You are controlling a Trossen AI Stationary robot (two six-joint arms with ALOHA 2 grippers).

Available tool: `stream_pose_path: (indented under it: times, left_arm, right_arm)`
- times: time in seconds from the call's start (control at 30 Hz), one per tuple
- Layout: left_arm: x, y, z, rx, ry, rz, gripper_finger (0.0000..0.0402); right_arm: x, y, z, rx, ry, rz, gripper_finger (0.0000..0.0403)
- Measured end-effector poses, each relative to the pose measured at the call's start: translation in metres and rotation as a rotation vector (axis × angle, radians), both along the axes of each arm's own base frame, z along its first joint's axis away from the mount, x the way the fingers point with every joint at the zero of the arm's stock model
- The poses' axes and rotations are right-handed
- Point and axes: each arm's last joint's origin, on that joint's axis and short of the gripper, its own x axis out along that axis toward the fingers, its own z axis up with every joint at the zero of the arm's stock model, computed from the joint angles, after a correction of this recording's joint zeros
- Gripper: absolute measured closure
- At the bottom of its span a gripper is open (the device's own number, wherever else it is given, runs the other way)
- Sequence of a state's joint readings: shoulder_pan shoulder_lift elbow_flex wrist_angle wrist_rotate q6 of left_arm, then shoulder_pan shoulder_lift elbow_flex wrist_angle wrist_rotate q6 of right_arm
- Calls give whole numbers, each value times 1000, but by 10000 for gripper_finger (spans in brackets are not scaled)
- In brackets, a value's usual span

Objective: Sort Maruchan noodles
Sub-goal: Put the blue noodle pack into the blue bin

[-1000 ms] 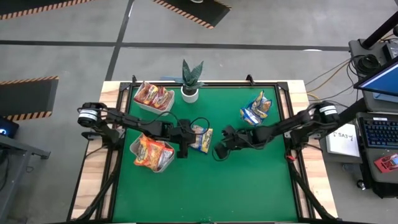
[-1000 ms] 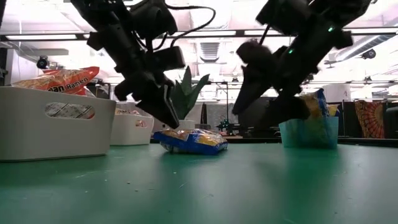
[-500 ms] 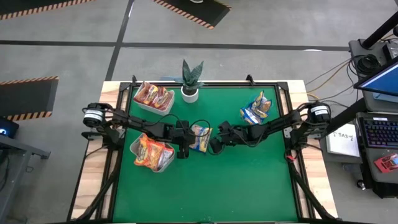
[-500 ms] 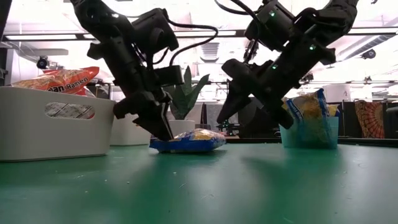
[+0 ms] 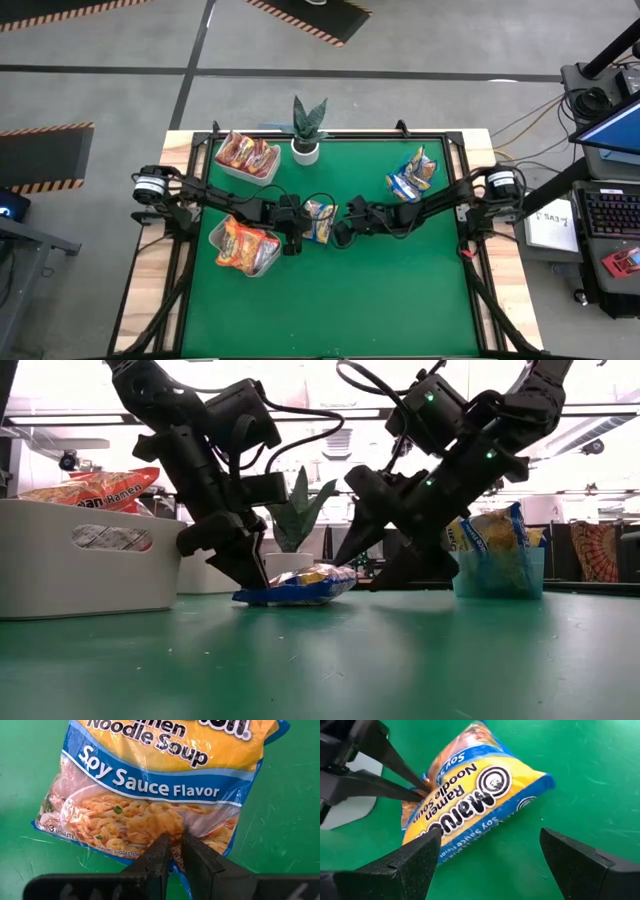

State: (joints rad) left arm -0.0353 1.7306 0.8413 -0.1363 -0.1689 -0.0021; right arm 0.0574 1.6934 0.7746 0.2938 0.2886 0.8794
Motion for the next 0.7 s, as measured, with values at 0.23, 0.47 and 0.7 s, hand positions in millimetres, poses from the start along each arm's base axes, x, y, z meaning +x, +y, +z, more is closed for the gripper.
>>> stream_pose_path:
  times: [0.23,0.47,0.7]
  left_arm:
    - [0,0,0,-2,-2,3,364]
    - [1,0,0,1,-17,-9,364]
    - [2,0,0,2,-31,-10,364]
  right_arm:
    - [6,-1,-5,-4,-53,1,76]
    - [9,-6,-4,-20,-81,3,76]
    - [10,-10,-3,-38,-89,0,76]
